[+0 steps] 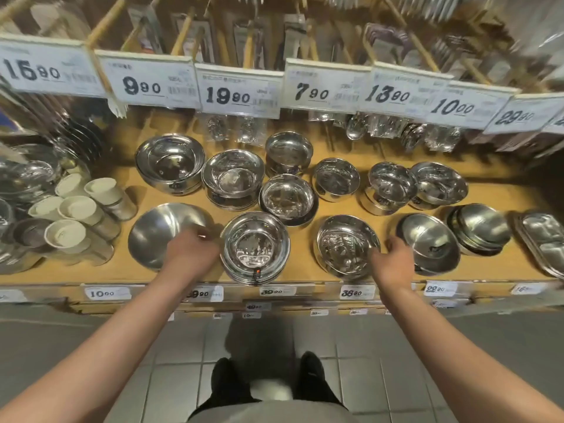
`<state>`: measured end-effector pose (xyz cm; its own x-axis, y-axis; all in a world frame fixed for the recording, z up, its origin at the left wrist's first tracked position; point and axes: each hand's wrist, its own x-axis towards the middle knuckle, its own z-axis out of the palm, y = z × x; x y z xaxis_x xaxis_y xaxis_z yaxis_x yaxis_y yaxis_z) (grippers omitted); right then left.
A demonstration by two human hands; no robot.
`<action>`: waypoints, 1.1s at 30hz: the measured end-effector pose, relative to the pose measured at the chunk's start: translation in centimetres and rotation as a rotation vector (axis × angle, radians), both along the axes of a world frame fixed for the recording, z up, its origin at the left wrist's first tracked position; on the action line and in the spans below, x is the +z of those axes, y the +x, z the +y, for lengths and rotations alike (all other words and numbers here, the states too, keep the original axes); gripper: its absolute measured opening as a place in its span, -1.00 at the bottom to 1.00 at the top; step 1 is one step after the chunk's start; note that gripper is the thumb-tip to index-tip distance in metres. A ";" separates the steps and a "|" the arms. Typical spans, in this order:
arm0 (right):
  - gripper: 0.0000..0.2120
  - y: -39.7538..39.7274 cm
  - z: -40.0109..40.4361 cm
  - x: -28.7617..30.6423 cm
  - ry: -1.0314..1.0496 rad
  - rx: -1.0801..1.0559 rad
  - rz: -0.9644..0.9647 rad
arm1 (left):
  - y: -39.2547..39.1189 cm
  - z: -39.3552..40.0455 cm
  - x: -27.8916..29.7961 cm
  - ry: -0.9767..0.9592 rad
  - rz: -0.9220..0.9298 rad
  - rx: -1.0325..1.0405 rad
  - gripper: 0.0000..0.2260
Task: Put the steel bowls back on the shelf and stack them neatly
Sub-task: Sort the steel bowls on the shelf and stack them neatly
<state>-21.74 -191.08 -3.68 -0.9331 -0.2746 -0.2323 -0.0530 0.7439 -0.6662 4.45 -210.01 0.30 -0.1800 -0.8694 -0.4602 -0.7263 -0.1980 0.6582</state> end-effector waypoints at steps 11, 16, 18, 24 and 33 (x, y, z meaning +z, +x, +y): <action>-0.73 -4.3 4.2 -2.7 -0.019 0.513 -0.194 | -5.9 5.9 2.7 -0.130 0.037 0.254 -0.95; -0.81 -10.2 8.1 -0.8 -0.079 0.413 -0.084 | -11.0 10.0 2.5 -0.184 0.081 0.214 -0.96; -0.84 -13.1 9.6 -0.1 -0.079 0.331 -0.030 | -13.3 11.8 2.2 -0.193 0.124 0.178 -0.94; -0.74 -18.5 12.0 -0.4 0.010 0.314 0.064 | -20.4 16.8 0.4 0.134 0.277 -0.040 -0.92; -0.73 -19.8 9.8 -1.7 0.207 0.467 -0.070 | -29.5 21.0 -4.2 0.406 0.338 -0.126 -0.88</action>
<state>-41.54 -181.32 -5.43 -0.7021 -0.6000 -0.3836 -0.3713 0.7680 -0.5218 -25.01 -189.04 -3.89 -0.4678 -0.5956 -0.6530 -0.5216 -0.4104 0.7480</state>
